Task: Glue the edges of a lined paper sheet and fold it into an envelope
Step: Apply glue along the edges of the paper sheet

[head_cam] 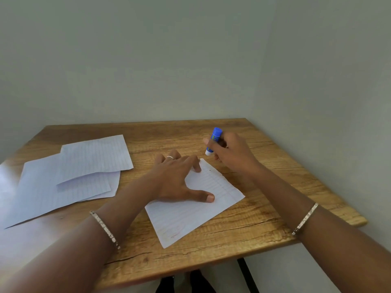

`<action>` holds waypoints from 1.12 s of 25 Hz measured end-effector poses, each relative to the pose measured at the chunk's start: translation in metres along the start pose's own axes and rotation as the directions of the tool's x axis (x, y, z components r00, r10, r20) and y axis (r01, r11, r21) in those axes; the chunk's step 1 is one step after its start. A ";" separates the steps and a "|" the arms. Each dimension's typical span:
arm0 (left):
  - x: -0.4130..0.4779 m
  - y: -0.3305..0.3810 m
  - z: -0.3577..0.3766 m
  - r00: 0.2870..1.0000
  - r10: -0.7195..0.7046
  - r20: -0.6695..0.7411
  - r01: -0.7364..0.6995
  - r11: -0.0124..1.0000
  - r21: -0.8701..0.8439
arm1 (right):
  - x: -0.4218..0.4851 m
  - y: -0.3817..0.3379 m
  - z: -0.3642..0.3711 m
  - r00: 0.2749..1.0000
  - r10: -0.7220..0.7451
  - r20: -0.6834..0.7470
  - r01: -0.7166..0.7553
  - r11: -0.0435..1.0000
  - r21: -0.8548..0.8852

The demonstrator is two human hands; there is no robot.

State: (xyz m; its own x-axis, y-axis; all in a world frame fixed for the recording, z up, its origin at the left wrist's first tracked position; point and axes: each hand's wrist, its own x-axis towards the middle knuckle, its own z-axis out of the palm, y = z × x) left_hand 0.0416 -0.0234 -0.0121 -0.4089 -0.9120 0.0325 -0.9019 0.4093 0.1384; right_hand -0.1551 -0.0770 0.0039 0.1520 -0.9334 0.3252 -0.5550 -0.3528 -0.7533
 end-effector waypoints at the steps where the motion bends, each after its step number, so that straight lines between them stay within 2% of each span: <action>1: 0.000 -0.002 0.003 1.000 0.008 -0.014 -0.008 1.000 -0.013 | 0.003 -0.001 0.003 1.000 -0.008 0.019 0.009 0.999 -0.035; 10: 0.000 -0.004 0.008 0.998 0.015 -0.057 -0.017 0.999 -0.035 | 0.011 0.004 0.013 0.993 -0.102 0.052 0.110 0.973 -0.201; 21: 0.000 -0.005 0.011 0.997 0.009 -0.081 -0.013 0.998 -0.059 | 0.000 0.002 0.009 0.972 -0.208 0.108 0.232 0.924 -0.303; 28: 0.002 -0.006 0.012 0.996 0.001 -0.092 -0.007 0.998 -0.064 | -0.012 0.006 0.000 0.969 -0.230 0.094 0.248 0.914 -0.320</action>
State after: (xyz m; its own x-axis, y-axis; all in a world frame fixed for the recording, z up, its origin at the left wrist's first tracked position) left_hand 0.0445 -0.0277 -0.0248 -0.3953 -0.9102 0.1235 -0.8882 0.4131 0.2011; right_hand -0.1603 -0.0683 -0.0042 0.3515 -0.8290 0.4350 -0.7312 -0.5332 -0.4254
